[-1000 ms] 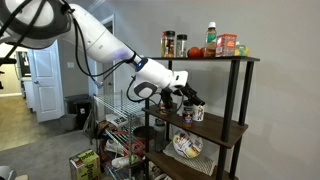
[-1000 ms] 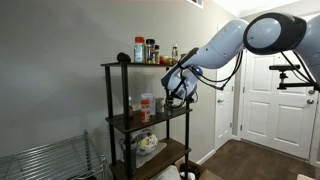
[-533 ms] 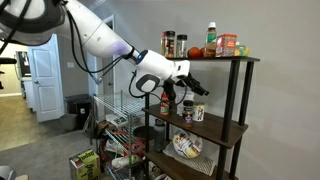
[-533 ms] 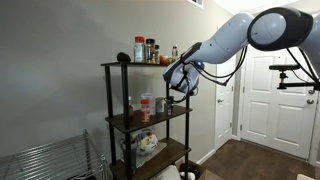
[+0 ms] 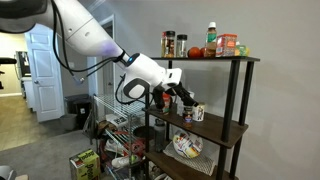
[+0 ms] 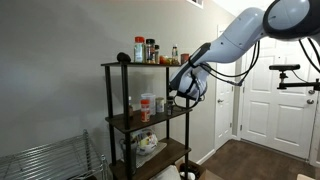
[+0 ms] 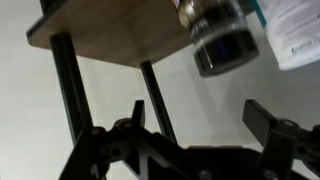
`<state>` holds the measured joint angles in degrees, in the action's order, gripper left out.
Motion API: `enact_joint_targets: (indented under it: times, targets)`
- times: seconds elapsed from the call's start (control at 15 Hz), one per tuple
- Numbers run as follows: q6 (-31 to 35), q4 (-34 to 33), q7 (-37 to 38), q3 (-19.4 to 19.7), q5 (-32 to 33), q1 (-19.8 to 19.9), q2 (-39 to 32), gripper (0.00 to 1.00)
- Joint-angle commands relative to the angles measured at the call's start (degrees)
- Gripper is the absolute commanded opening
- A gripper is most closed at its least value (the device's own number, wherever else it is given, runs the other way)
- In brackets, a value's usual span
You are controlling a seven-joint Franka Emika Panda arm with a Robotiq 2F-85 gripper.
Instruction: Move the spice jar from the top shelf to the second one
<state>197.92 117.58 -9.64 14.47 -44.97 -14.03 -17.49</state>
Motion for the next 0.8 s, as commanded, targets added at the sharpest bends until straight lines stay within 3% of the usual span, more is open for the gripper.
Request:
enact_joint_targets:
  times: [0.0,0.73]
  targets:
    - [0.09,2.5,0.0,-0.17,0.17,-0.02,0.6,1.0]
    - [0.03,8.04,-0.41,-0.39,1.28,0.24,4.25,1.0]
